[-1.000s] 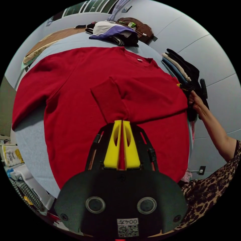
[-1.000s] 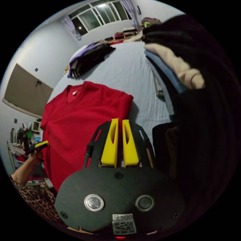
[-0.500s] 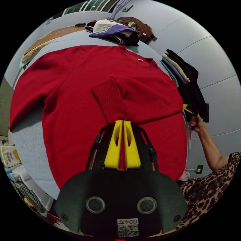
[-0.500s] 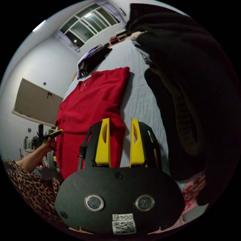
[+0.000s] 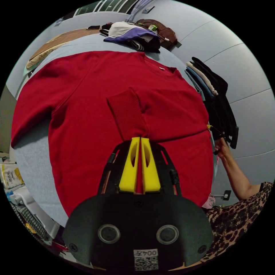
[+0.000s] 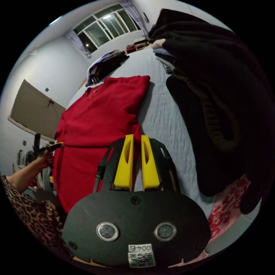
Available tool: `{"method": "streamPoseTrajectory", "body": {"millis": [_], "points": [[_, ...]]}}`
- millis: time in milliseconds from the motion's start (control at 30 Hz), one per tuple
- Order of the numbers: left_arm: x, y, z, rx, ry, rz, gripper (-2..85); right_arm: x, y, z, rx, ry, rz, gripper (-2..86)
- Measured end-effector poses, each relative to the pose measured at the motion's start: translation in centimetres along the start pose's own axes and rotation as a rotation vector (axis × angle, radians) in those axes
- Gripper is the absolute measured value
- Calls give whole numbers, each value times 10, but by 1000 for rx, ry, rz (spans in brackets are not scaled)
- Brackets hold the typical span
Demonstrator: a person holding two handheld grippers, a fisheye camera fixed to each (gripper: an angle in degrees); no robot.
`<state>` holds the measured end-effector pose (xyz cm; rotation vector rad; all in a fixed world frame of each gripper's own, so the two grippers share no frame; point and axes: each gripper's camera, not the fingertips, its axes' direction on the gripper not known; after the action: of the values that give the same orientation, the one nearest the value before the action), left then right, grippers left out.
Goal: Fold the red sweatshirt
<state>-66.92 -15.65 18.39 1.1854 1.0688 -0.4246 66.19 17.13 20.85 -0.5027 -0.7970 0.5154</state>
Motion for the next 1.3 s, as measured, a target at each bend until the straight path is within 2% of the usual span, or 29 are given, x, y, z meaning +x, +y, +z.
{"method": "streamPoseTrajectory", "body": {"millis": [133, 200, 467, 533, 600, 733, 1000, 1100, 1200, 1300], "points": [[-1, -1, -1, 7, 0, -2, 7, 9, -2, -21, 74, -19, 45, 65], [-2, -1, -2, 10, 5, -5, 7, 19, -8, -20, 94, -105, 86, 74], [-1, -4, -4, 9, -2, -1, 7, 24, -52, 25, 21, -224, 116, 84], [-1, -4, -4, 10, -2, 0, 7, 17, -61, 42, -54, -184, 77, 52], [0, -4, -5, 9, -6, 5, 8, 11, -69, 37, -21, -15, 45, 38], [0, -4, -5, 11, -10, 6, 7, 11, -71, 57, -19, 33, 68, 39], [-1, 1, -4, 23, 11, 0, 6, 57, -1, 47, 83, -185, 314, 111], [2, 3, -3, 20, -1, 5, 6, 50, 8, 69, 49, -234, 249, 77], [5, 5, -2, 15, -15, 9, 6, 36, 3, 78, 12, -52, 132, 61], [8, 8, -2, 17, -23, 9, 6, 33, 10, 78, 38, -17, 138, 78]]}}
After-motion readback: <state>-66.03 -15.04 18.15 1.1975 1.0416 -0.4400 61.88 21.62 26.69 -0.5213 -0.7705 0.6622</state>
